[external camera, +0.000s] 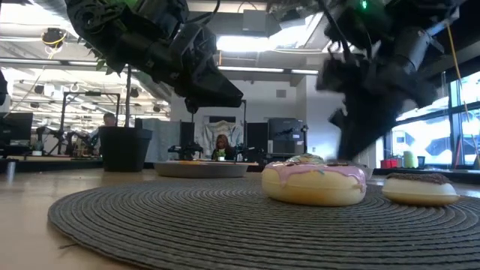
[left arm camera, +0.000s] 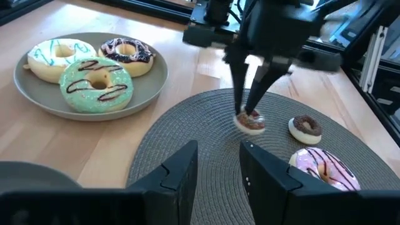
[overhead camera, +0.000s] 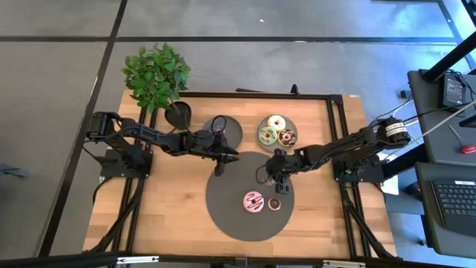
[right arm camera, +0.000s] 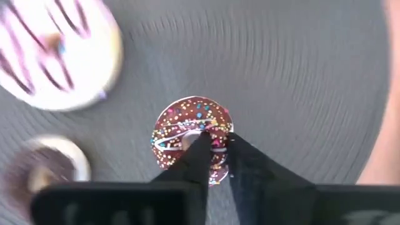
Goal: Pick & Place donuts
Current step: Put the small light brown donut on the dark gray plate
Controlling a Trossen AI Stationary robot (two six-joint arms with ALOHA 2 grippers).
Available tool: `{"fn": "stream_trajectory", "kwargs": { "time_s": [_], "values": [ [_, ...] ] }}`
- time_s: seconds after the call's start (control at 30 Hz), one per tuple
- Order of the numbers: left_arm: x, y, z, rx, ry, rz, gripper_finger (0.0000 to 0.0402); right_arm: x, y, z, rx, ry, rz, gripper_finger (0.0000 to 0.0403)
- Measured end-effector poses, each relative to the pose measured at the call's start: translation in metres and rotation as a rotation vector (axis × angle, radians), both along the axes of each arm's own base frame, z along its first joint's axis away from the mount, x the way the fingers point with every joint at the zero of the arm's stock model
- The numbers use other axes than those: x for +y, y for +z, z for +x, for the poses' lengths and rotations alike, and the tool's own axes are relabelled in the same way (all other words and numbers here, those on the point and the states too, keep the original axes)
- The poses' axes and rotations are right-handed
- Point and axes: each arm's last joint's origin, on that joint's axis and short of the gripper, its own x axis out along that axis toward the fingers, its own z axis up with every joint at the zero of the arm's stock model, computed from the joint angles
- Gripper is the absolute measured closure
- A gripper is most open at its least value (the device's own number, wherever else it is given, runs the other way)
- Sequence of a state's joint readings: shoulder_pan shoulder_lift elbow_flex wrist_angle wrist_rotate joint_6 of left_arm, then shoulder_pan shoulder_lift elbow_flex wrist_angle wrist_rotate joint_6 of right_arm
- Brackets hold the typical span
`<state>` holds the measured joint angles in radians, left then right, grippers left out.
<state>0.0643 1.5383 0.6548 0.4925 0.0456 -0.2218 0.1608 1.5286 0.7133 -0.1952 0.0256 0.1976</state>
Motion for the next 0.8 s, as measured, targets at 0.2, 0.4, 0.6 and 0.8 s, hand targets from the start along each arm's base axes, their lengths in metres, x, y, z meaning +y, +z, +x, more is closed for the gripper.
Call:
{"fn": "stream_trajectory", "kwargs": {
  "time_s": [0.2, 0.4, 0.6, 0.8],
  "values": [
    [0.0, 0.0, 0.0, -0.004, 0.0, 0.0, 0.0288, 0.0, 0.028, 0.021, -0.12, 0.03, -0.084, 0.0389],
    [0.001, 0.014, -0.005, -0.046, 0.003, 0.003, 0.0287, -0.019, 0.046, 0.041, -0.189, -0.046, -0.194, 0.0372],
    [-0.002, 0.028, -0.012, -0.066, -0.004, 0.004, 0.0289, -0.041, 0.04, 0.064, -0.164, -0.045, -0.161, 0.0388],
    [-0.006, 0.025, -0.014, -0.024, -0.017, 0.002, 0.0286, -0.05, 0.02, 0.092, -0.112, -0.016, -0.129, 0.0378]
  ]
}}
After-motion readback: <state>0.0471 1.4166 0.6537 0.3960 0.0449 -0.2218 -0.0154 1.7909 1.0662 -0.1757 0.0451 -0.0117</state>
